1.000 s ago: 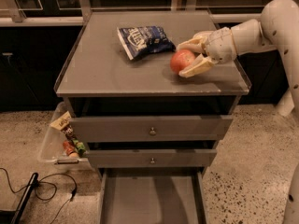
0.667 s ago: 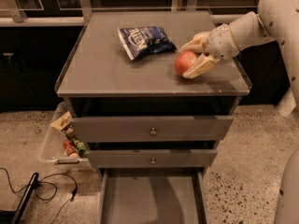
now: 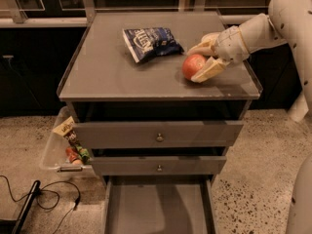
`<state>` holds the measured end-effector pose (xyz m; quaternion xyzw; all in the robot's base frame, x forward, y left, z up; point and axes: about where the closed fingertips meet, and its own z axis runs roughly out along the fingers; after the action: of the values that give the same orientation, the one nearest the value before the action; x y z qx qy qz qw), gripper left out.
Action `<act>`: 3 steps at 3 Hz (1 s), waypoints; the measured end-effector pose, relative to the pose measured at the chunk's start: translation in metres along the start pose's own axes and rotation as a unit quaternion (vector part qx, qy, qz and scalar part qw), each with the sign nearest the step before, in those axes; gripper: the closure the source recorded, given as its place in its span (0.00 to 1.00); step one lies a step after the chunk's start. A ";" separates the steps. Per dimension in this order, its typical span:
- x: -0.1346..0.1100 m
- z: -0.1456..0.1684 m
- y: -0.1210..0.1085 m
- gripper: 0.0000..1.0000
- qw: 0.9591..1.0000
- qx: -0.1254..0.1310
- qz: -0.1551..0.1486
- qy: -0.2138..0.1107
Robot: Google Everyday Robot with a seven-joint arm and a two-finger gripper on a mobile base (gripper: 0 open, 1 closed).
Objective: Pick apple from bottom drawer and place on counter
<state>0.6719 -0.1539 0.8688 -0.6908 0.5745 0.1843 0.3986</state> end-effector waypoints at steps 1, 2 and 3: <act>0.000 0.000 0.000 0.35 1.000 0.000 0.000 0.000; 0.000 0.000 0.000 0.12 1.000 0.000 0.000 0.000; 0.000 0.000 0.000 0.00 1.000 0.000 0.000 0.000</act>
Offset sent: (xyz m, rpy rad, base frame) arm 0.0000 0.0000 0.0000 0.0000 0.0000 0.0000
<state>0.6719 -0.1539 0.8688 -0.6908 0.5744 0.1844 0.3986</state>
